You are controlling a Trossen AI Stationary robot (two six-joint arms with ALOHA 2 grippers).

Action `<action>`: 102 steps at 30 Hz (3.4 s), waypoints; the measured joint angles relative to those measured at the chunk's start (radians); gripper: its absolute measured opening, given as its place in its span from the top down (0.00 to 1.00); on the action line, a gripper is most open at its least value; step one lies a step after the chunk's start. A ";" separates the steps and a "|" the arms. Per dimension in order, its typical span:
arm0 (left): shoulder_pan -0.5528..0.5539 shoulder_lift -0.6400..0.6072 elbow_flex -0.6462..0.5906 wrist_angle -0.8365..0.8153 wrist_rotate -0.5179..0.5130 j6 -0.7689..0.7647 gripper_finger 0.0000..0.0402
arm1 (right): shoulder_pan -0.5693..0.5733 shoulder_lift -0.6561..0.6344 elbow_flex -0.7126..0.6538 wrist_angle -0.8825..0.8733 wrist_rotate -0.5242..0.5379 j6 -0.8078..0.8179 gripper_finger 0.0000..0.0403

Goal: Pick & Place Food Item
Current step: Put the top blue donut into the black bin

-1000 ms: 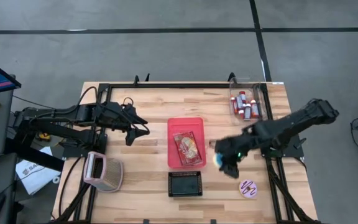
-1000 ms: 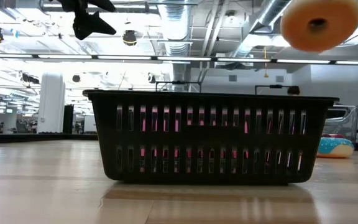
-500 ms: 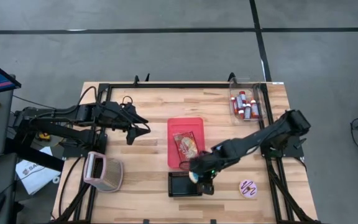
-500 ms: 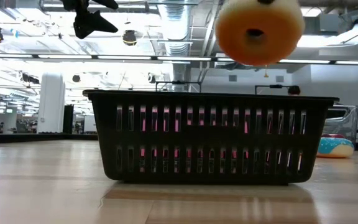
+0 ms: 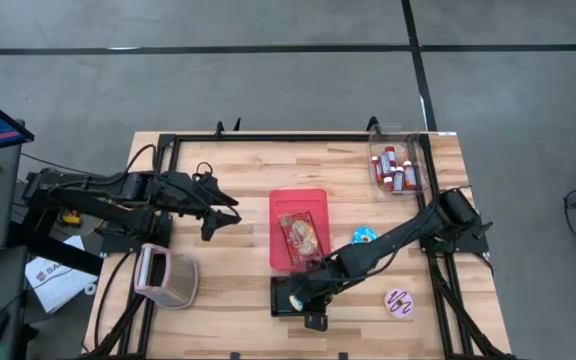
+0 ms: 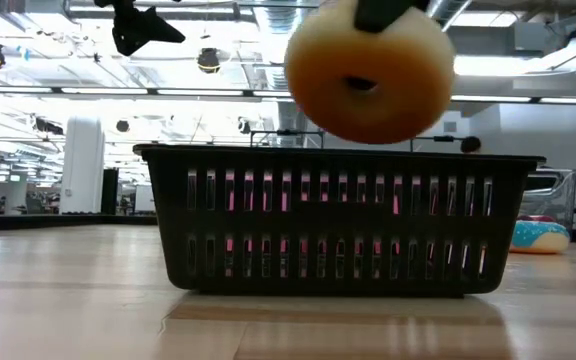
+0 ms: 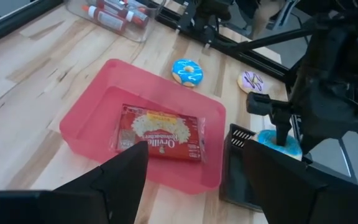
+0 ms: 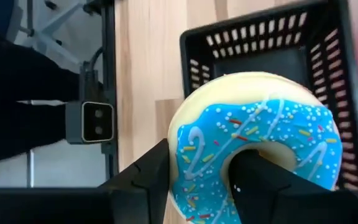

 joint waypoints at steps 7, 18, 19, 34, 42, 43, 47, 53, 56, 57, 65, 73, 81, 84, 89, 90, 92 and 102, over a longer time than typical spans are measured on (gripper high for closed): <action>-0.036 0.000 0.000 -0.041 -0.024 -0.045 0.35 | -0.021 0.044 0.048 0.015 0.022 -0.022 0.66; -0.074 -0.002 0.000 -0.092 -0.054 -0.057 0.35 | -0.046 0.053 0.051 0.024 0.013 -0.026 0.66; -0.075 -0.002 0.000 -0.092 -0.055 -0.062 0.35 | -0.047 0.059 0.052 0.031 0.008 -0.026 0.66; -0.079 -0.002 0.000 -0.097 -0.057 -0.063 0.35 | -0.045 0.076 0.050 0.080 -0.004 -0.021 0.66; -0.079 -0.002 0.000 -0.096 -0.056 -0.064 0.35 | -0.038 0.076 0.050 0.117 -0.003 -0.010 0.66; -0.079 -0.002 0.000 -0.096 -0.056 -0.064 0.35 | -0.038 0.076 0.050 0.116 -0.004 -0.010 0.66; -0.079 -0.002 0.000 -0.096 -0.053 -0.063 0.35 | -0.042 0.076 0.050 0.120 -0.003 -0.011 0.66; -0.079 -0.002 0.000 -0.096 -0.053 -0.064 0.35 | -0.056 0.076 0.050 0.156 0.013 -0.024 0.66; -0.079 -0.002 0.000 -0.096 -0.053 -0.064 0.35 | -0.062 0.094 0.051 0.158 0.010 -0.029 0.66; -0.079 -0.002 0.000 -0.095 -0.053 -0.066 0.35 | -0.065 0.103 0.051 0.157 0.000 -0.028 0.66; -0.101 -0.002 0.000 -0.106 -0.054 -0.079 0.35 | -0.050 0.155 0.048 0.110 -0.035 -0.046 0.66; -0.105 -0.002 0.000 -0.106 -0.057 -0.090 0.35 | -0.051 0.158 0.050 0.121 -0.037 -0.058 0.66; -0.105 -0.002 0.000 -0.106 -0.057 -0.091 0.35 | -0.060 0.158 0.049 0.130 -0.036 -0.080 0.66; -0.105 -0.002 0.000 -0.106 -0.057 -0.091 0.35 | -0.067 0.158 0.049 0.137 -0.052 -0.098 0.66; -0.105 -0.002 0.000 -0.106 -0.054 -0.091 0.35 | -0.071 0.158 0.049 0.138 -0.065 -0.110 0.63; -0.106 -0.002 0.000 -0.106 -0.053 -0.091 0.35 | -0.071 0.158 0.049 0.139 -0.070 -0.110 0.62; -0.111 -0.002 0.000 -0.106 -0.053 -0.091 0.35 | -0.071 0.158 0.049 0.147 -0.077 -0.107 0.60; -0.126 -0.002 0.000 -0.106 -0.053 -0.098 0.35 | -0.090 0.158 0.049 0.162 -0.084 -0.092 0.47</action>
